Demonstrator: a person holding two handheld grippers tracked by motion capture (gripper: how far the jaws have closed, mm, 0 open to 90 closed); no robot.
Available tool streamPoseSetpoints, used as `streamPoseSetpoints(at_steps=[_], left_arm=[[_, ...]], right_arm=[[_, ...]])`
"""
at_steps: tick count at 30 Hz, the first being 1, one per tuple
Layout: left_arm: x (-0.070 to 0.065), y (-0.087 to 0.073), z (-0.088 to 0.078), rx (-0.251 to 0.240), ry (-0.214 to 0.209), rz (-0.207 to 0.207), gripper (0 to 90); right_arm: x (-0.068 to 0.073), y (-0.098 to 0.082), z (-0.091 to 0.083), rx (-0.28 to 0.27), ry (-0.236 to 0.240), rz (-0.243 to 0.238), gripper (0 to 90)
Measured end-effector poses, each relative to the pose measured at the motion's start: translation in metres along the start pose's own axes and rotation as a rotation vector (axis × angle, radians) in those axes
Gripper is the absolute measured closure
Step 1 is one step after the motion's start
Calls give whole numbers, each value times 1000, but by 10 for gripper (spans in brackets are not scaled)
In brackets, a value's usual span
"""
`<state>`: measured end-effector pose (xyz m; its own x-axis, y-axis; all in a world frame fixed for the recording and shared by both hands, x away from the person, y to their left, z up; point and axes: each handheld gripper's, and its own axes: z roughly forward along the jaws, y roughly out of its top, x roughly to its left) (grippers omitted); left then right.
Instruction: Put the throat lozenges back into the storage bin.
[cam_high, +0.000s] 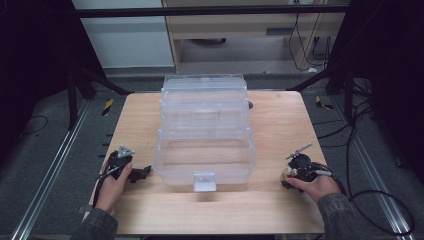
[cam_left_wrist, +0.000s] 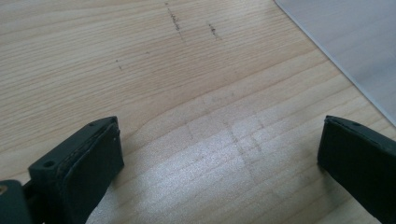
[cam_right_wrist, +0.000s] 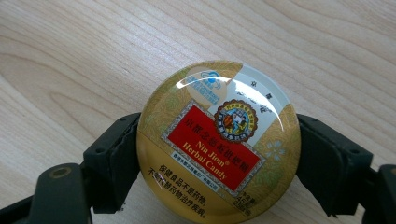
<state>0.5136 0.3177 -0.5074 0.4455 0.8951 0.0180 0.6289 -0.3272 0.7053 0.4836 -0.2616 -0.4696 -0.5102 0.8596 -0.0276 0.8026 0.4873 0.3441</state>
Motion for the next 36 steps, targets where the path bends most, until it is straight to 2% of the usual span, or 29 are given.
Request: streamPoseSetpoints(at_steps=[15, 28, 36], left_arm=[[0, 0, 0, -2, 1, 7, 0], [1, -1, 0, -5, -2, 10, 0], [1, -1, 0, -4, -2, 11, 0]], right_arm=[[0, 13, -37, -41, -28, -52, 208], [8, 40, -86, -93, -47, -123, 208], [14, 58, -107, -114, -62, -175, 208]])
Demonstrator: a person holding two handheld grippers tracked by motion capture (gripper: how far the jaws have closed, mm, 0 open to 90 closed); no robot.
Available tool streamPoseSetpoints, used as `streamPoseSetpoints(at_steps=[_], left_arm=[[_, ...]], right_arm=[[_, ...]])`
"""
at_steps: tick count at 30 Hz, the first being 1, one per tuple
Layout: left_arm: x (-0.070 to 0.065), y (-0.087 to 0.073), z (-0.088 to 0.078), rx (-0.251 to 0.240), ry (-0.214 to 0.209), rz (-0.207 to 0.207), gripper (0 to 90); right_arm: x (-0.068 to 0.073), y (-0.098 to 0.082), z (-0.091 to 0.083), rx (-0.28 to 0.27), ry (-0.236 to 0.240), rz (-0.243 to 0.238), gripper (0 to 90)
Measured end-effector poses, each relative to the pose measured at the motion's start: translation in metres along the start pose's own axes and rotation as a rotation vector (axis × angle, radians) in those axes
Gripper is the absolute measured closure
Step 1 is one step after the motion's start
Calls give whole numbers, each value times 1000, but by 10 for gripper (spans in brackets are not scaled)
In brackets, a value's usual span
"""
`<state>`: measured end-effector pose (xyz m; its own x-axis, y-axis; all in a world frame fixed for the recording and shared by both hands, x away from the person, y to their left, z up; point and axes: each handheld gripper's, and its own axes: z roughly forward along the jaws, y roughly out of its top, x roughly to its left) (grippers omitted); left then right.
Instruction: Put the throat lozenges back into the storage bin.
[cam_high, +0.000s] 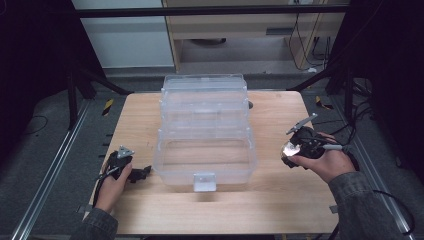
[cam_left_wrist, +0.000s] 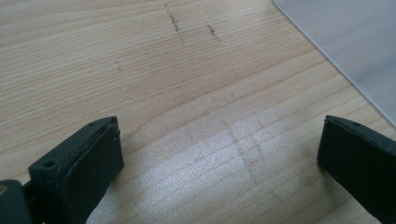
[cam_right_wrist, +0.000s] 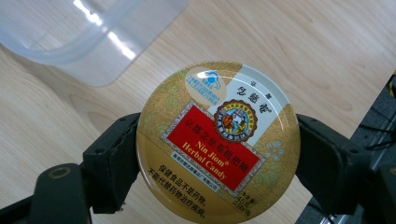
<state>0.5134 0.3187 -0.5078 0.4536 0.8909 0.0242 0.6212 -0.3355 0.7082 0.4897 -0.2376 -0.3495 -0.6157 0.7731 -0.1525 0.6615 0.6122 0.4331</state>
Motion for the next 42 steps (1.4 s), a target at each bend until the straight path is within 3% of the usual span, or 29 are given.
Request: streamPoseSetpoints(at_steps=[10, 23, 30, 42], left_arm=[[0, 0, 0, -3, -1, -2, 0], [0, 0, 0, -4, -1, -2, 0], [0, 0, 0, -4, -3, -1, 0], [0, 0, 0, -4, -4, 0, 0]], right_arm=[[5, 22, -19, -30, 5, -36, 208], [10, 41, -28, -44, 15, -69, 209], [21, 58, -34, -57, 37, -107, 208], [47, 80, -25, -50, 72, -184, 209]])
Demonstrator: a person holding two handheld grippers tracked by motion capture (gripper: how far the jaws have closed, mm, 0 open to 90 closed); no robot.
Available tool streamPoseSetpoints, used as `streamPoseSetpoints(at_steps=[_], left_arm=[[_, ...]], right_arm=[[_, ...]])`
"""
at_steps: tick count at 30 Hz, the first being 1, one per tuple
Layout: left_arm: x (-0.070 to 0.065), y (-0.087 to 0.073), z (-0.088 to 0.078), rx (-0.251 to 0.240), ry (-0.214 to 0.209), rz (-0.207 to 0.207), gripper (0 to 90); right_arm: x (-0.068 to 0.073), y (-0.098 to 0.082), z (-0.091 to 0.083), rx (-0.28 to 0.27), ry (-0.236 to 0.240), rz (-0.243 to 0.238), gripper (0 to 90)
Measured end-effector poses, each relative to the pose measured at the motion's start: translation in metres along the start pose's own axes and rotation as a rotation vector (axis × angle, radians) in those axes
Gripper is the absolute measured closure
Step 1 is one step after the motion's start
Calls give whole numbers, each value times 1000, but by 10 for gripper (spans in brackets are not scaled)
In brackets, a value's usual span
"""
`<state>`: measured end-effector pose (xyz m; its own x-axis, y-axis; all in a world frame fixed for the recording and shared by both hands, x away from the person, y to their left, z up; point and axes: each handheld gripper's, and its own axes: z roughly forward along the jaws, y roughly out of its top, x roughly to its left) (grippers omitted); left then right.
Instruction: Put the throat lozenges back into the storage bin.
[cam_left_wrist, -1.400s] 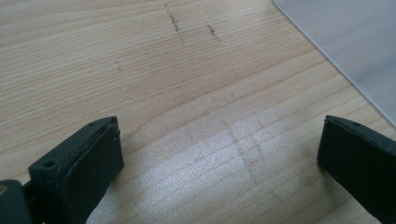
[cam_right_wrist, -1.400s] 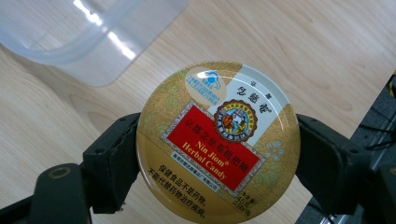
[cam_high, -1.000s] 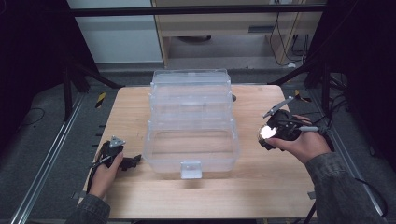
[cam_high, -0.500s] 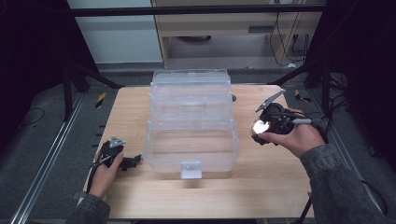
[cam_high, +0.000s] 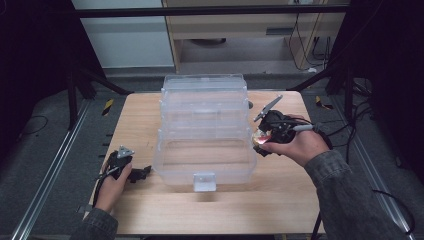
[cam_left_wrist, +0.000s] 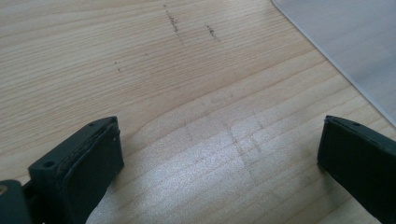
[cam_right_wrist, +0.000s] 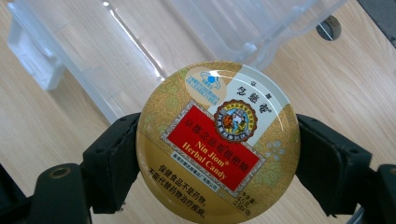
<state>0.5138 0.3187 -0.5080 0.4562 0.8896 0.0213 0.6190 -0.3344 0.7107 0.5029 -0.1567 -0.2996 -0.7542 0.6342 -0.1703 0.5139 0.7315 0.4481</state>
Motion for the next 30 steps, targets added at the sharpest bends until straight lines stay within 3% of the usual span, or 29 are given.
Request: streamPoseSetpoints(at_steps=[12, 30], left_arm=[[0, 0, 0, 0, -1, 1, 0], [0, 0, 0, 0, -1, 2, 0]], right_arm=[[13, 15, 8, -4, 23, -46, 209], [22, 23, 22, 10, 57, -66, 209]])
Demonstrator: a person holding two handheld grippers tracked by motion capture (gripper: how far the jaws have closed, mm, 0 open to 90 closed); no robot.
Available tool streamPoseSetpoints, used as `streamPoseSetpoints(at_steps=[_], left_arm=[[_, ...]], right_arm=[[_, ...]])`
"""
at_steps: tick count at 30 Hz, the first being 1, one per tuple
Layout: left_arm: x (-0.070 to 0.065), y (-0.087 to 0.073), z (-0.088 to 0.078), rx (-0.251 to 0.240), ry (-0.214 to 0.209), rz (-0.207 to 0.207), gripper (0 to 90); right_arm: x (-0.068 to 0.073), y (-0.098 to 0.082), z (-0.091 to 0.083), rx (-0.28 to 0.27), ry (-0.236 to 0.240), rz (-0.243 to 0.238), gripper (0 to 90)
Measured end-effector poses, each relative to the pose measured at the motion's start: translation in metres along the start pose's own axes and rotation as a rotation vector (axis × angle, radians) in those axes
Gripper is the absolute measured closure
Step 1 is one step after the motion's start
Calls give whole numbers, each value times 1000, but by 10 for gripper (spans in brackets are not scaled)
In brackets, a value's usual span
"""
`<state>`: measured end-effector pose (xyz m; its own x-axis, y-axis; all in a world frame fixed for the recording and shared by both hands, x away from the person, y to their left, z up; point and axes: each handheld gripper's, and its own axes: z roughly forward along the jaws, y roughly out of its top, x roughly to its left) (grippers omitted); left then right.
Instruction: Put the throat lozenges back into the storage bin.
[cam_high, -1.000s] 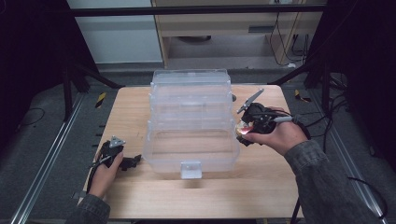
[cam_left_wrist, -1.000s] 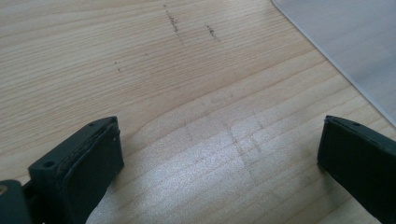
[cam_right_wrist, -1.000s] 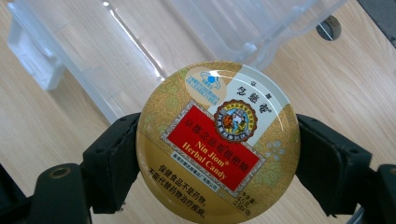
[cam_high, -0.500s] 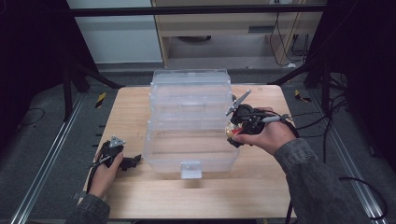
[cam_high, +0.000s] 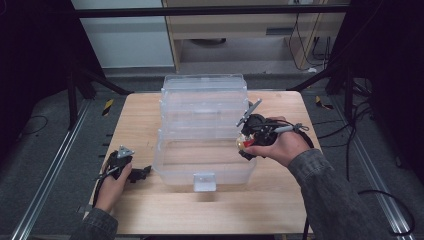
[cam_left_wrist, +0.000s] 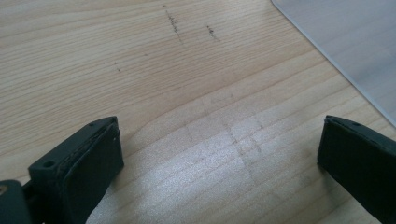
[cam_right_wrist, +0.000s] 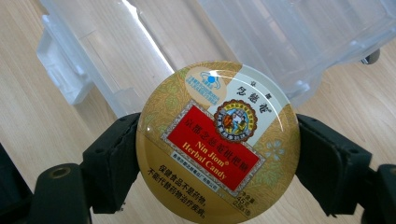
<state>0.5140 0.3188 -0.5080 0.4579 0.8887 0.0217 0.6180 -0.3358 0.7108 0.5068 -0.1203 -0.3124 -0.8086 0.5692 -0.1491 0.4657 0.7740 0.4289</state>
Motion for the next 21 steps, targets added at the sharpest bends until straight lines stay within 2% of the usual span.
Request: streamPoseSetpoints(at_steps=[11, 21], left_arm=[[0, 0, 0, 0, 0, 0, 0], [0, 0, 0, 0, -1, 0, 0]], right_arm=[[2, 0, 24, 22, 10, 4, 208], [6, -1, 40, 21, 19, 16, 208]])
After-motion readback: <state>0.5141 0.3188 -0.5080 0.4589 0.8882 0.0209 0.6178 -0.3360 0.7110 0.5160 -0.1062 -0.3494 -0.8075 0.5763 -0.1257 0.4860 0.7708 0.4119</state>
